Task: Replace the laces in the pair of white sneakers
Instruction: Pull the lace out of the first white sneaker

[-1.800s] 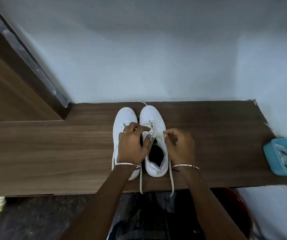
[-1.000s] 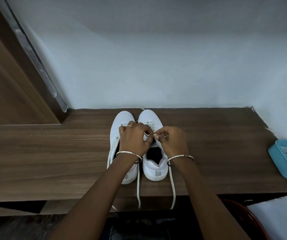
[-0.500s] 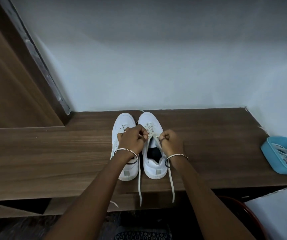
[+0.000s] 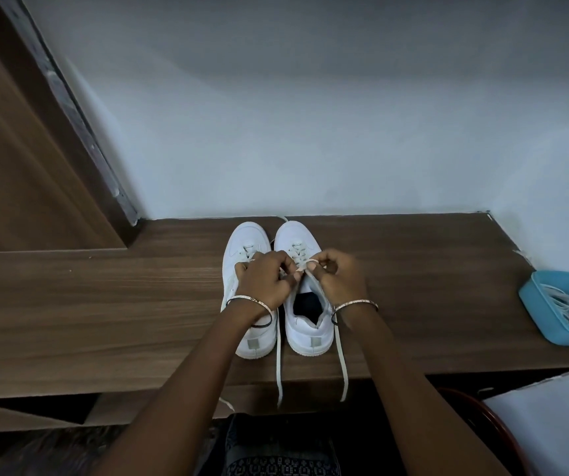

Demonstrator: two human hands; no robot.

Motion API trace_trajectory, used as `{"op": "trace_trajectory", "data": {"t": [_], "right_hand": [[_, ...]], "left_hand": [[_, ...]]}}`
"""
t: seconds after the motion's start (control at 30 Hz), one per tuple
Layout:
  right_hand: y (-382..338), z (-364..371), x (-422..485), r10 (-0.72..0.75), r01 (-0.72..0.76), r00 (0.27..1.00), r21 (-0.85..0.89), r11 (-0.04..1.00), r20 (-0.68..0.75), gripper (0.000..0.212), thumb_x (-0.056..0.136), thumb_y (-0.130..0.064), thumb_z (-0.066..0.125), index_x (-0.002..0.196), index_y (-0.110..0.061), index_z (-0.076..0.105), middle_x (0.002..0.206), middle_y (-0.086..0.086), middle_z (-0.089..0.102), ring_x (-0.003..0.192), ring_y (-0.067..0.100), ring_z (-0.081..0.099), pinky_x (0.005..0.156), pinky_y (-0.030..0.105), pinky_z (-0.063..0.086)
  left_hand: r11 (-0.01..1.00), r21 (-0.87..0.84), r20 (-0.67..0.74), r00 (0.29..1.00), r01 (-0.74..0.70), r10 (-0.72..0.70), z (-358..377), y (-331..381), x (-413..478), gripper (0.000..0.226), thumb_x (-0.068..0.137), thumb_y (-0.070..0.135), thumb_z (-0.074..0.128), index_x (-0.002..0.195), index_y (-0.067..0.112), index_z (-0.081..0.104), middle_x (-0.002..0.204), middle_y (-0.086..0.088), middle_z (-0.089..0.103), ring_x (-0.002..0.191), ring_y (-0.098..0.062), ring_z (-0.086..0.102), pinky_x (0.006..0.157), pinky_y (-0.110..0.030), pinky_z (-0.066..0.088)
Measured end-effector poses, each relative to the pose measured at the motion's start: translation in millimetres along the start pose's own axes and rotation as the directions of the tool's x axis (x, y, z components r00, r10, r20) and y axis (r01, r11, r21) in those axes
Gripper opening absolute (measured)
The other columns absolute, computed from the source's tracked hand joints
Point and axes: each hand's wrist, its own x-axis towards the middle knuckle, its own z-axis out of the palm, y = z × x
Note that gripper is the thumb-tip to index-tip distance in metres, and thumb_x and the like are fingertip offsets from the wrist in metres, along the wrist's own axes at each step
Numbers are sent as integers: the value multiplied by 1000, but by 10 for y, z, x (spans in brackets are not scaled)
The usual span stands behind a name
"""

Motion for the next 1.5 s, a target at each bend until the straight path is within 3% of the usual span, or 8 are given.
{"op": "trace_trajectory", "data": {"t": [0.27, 0.57, 0.8, 0.9, 1.07, 1.17, 1.27, 1.5], "right_hand": [[-100, 14, -13, 408, -408, 906, 480, 776, 111, 25, 95, 0, 57, 73, -12, 63, 55, 1, 52, 36, 6, 39, 35, 17, 33], [-72, 96, -92, 346, -263, 937, 559, 786, -45, 17, 93, 4, 54, 98, -4, 68, 73, 4, 63, 63, 11, 56, 56, 12, 48], [-31, 88, -154, 247, -192, 966, 419, 888, -81, 20, 92, 3, 52, 93, -7, 69, 74, 4, 64, 63, 13, 53, 57, 19, 44], [27, 11, -157, 134, -96, 983, 269, 958, -128, 20, 88, 2, 58, 85, -14, 70, 74, 1, 69, 58, 6, 56, 56, 20, 44], [15, -114, -176, -84, 83, 991, -14, 996, -100, 29, 83, -2, 61, 71, -28, 63, 71, -9, 69, 65, 5, 63, 63, 25, 51], [-42, -139, -160, -72, 71, 997, -84, 994, -7, 20, 77, -11, 58, 67, -27, 66, 65, -12, 67, 63, 11, 62, 64, 33, 50], [-77, -204, -124, 14, -3, 993, -93, 996, 117, 20, 73, -13, 61, 57, -20, 69, 57, -13, 65, 63, 10, 61, 67, 36, 48], [-169, -285, -148, 94, -196, 957, 375, 906, 274, 26, 77, 1, 65, 54, -6, 54, 55, 2, 48, 53, 10, 44, 52, 22, 37]], "left_hand": [[912, -362, 393, 919, 194, -39, -250, 120, 110, 20, 91, 15, 63, 80, -2, 63, 80, -1, 51, 77, -1, 51, 79, -13, 30], [637, -747, 102, 980, 189, -172, -319, 41, 11, 53, 89, 7, 63, 38, 20, 59, 50, 1, 59, 53, -5, 54, 55, -17, 37], [-146, -986, 145, 873, 86, -466, -570, -56, -43, 49, 91, 23, 58, 45, 21, 42, 40, 4, 28, 44, -15, 40, 60, -30, 42], [-224, -974, 142, 839, 24, -525, -711, -164, -71, 40, 91, 30, 58, 53, 21, 48, 39, 6, 24, 41, -11, 30, 50, -23, 35], [318, -903, -36, 689, 287, -724, -861, -499, 11, 24, 91, 31, 60, 77, 11, 63, 44, 1, 46, 35, -10, 47, 48, -24, 41], [746, -170, -239, 708, 644, -665, -785, -532, -33, 47, 83, 45, 58, 107, 4, 62, 105, -17, 65, 99, -35, 66, 87, -40, 53], [833, 248, -349, 848, 494, -399, -593, -274, -121, 53, 85, 43, 63, 119, 3, 55, 124, -21, 52, 109, -44, 56, 88, -45, 47], [998, 50, 91, 995, 44, -48, -149, 154, -227, 23, 83, 45, 70, 88, 24, 65, 80, 6, 68, 79, -16, 65, 73, -33, 53]]}}
